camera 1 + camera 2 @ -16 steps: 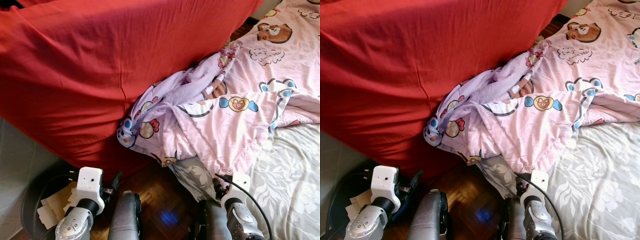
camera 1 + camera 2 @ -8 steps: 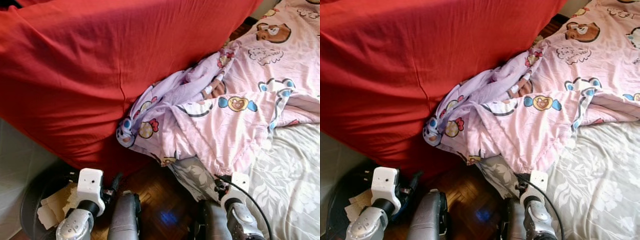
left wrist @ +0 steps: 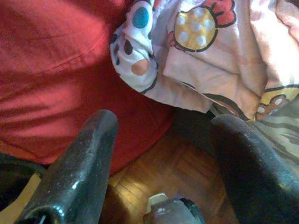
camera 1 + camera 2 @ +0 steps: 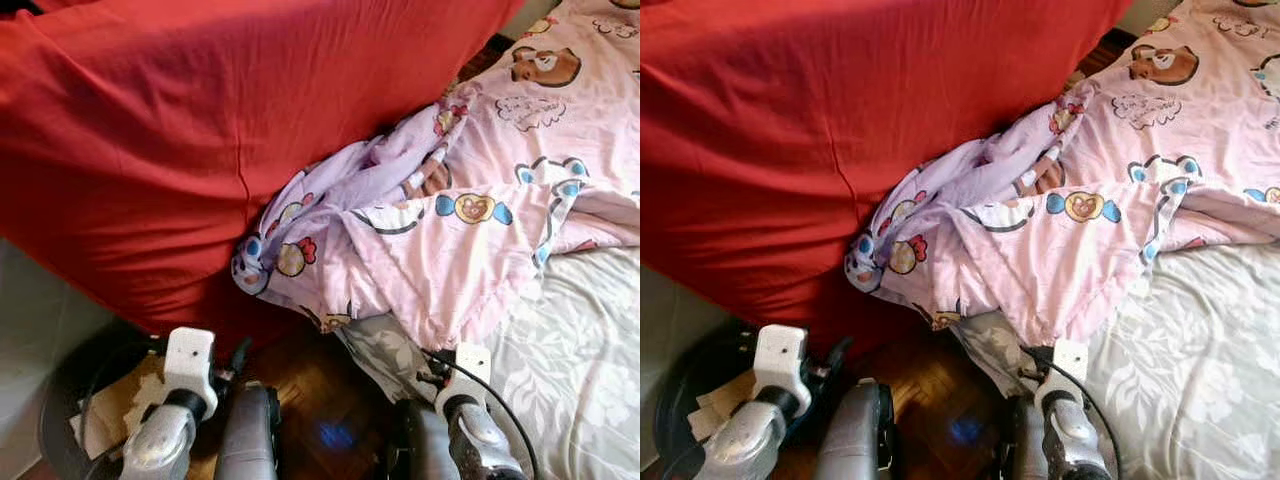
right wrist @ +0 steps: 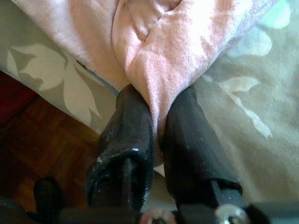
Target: Clean up the room
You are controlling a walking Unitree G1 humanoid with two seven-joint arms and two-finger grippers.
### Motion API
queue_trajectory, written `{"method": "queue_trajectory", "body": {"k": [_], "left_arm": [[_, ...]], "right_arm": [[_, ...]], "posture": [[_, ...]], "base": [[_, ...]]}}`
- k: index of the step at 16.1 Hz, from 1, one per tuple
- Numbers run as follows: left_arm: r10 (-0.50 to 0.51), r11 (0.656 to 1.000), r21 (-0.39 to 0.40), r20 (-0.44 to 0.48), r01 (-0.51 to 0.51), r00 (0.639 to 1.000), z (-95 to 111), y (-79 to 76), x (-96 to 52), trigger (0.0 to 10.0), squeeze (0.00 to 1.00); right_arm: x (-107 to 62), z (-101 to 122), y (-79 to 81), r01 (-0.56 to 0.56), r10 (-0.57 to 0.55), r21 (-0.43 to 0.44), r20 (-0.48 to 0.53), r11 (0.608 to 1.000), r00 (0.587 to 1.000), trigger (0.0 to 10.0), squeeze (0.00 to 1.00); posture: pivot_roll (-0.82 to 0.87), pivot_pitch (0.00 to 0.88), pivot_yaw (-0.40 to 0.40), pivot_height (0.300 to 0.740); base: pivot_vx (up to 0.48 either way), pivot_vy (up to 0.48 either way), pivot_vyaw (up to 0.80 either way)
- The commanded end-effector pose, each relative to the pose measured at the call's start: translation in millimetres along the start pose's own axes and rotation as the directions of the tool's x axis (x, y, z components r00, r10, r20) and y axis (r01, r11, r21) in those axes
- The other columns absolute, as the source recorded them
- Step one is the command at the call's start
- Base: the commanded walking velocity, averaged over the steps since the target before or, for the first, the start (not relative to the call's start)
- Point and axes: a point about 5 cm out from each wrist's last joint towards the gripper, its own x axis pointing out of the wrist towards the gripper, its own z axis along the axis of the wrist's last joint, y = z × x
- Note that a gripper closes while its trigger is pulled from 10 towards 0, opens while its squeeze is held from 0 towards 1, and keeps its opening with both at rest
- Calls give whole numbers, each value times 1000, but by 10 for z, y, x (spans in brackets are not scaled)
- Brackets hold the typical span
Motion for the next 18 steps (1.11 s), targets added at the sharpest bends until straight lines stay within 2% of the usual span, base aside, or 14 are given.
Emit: {"method": "queue_trajectory", "body": {"k": [1,5,7,9,10,11,12,13,14,16,18], "left_arm": [[20,1000,19,-39,-19,999,-119,44,-29,10000,0],[57,998,34,-95,-54,994,-322,142,95,10000,0],[54,997,62,-140,-45,989,-474,159,86,10000,0],[90,996,25,-197,-87,976,-643,189,68,10000,0],[136,989,-22,-260,-147,956,-811,218,45,10000,0],[151,985,-39,-284,-169,947,-874,227,30,10000,0],[166,980,-55,-321,-193,932,-966,231,2,10000,0],[169,978,-58,-333,-199,927,-996,229,-5,10000,0],[175,976,-58,-359,-210,917,-1057,220,-24,10000,0],[179,970,-80,-403,-229,898,-1162,177,-51,10000,0],[174,968,-88,-449,-237,876,-1266,122,-96,10000,0]], "right_arm": [[-28,-87,-6,-3,3,2,-30,1000,1000,0,0],[-15,5,-138,39,-39,12,7,999,999,0,0],[-23,13,-166,39,-39,8,21,999,999,0,0],[-38,11,-205,45,-45,12,36,999,998,0,0],[-69,-36,-253,62,-62,26,38,998,997,0,0],[-87,-69,-267,66,-67,31,34,997,997,431,0],[-118,-139,-274,67,-67,23,19,998,998,3647,0],[-128,-160,-280,67,-67,23,16,997,998,8000,0],[-150,-195,-298,71,-71,33,14,997,997,10000,0],[-167,-196,-313,60,-62,65,38,996,997,10000,0],[-163,-176,-325,58,-61,63,44,996,997,10000,0]], "posture": [[164,194,14,631],[131,98,4,631],[115,72,2,631],[91,25,-2,631],[69,0,-5,631],[64,0,-6,631],[51,0,-10,631],[48,0,-12,631],[43,0,-17,631],[26,0,-24,636],[22,0,-34,661]], "base": [[0,0,0],[0,0,0],[0,0,0],[0,0,0],[0,0,0],[0,0,0],[0,0,0],[0,0,0],[0,0,0],[0,0,0],[0,0,0]]}}
